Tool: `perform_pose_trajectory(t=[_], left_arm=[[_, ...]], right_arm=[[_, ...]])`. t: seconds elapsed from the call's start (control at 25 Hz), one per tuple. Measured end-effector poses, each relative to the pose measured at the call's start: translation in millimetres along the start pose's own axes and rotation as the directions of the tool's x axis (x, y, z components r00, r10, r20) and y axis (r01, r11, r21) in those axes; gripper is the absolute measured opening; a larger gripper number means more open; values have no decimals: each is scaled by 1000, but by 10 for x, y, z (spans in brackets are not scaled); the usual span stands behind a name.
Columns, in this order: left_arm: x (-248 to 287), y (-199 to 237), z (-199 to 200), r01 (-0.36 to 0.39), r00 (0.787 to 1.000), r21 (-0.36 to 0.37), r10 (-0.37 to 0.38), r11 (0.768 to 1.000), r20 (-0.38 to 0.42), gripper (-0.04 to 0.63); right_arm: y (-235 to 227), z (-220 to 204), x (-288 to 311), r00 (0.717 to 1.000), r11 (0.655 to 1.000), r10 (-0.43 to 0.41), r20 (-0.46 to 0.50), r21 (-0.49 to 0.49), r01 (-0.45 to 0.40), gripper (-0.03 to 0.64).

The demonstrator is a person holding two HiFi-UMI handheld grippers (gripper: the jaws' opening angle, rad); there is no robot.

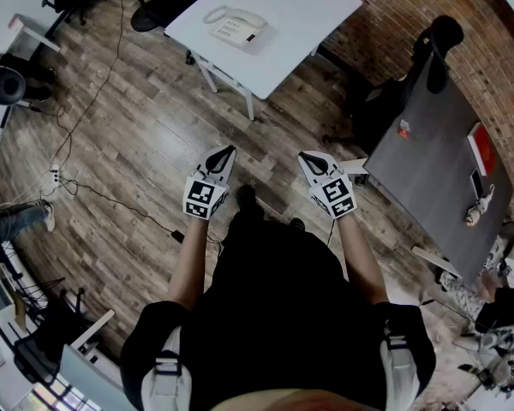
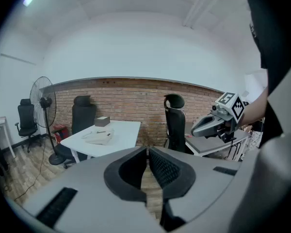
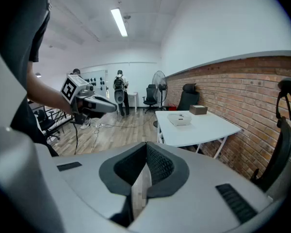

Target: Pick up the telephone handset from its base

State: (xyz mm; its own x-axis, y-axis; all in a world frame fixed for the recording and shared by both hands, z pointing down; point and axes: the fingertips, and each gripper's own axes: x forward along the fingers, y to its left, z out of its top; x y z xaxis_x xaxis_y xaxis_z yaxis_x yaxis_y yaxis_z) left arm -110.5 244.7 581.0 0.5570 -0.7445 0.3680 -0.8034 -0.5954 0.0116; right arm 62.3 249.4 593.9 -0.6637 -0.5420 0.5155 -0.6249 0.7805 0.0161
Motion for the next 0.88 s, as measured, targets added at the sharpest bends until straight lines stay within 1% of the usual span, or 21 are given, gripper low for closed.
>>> perform_pose_trajectory(t=[0.08, 0.16, 0.24, 0.4, 0.48, 0.6, 0.68, 0.8, 0.88], left_arm=[[-43, -377, 17, -16, 1000, -17, 16, 1000, -8, 31], [-56, -762, 47, -21, 1000, -32, 21, 999, 0, 31], [-28, -1123, 96, -13, 1000, -33, 13, 999, 15, 31], [-115, -1785, 156, -4, 1000, -12, 4, 1000, 12, 31], [-224, -2035, 140, -5, 1000, -5, 5, 1000, 5, 31], [-378, -2265, 69, -17, 1000, 6, 17, 1000, -12, 31], [-461, -2343, 62, -30, 999, 4, 30, 1000, -10, 31], [-545, -2362, 83, -43, 999, -2, 43, 999, 2, 31], [-556, -2322, 67, -45, 999, 1, 45, 999, 6, 31]], right_arm=[[30, -64, -306, 999, 999, 32, 22, 23, -33, -3], [28, -207, -630, 997, 997, 53, 48, 59, -56, -3], [-14, -442, -941, 997, 994, 47, 64, 93, -53, -3], [2, -1099, -1490, 999, 988, 26, 40, 153, -32, -3], [25, -1320, -1690, 999, 986, 19, 30, 165, -24, -3], [55, -1465, -1892, 999, 987, 16, 32, 158, -21, -3], [72, -1493, -1960, 999, 990, 20, 33, 138, -24, -3], [67, -1425, -1993, 999, 994, 16, 50, 109, -21, -3], [66, -1329, -1994, 995, 992, 18, 93, 122, -30, -3]])
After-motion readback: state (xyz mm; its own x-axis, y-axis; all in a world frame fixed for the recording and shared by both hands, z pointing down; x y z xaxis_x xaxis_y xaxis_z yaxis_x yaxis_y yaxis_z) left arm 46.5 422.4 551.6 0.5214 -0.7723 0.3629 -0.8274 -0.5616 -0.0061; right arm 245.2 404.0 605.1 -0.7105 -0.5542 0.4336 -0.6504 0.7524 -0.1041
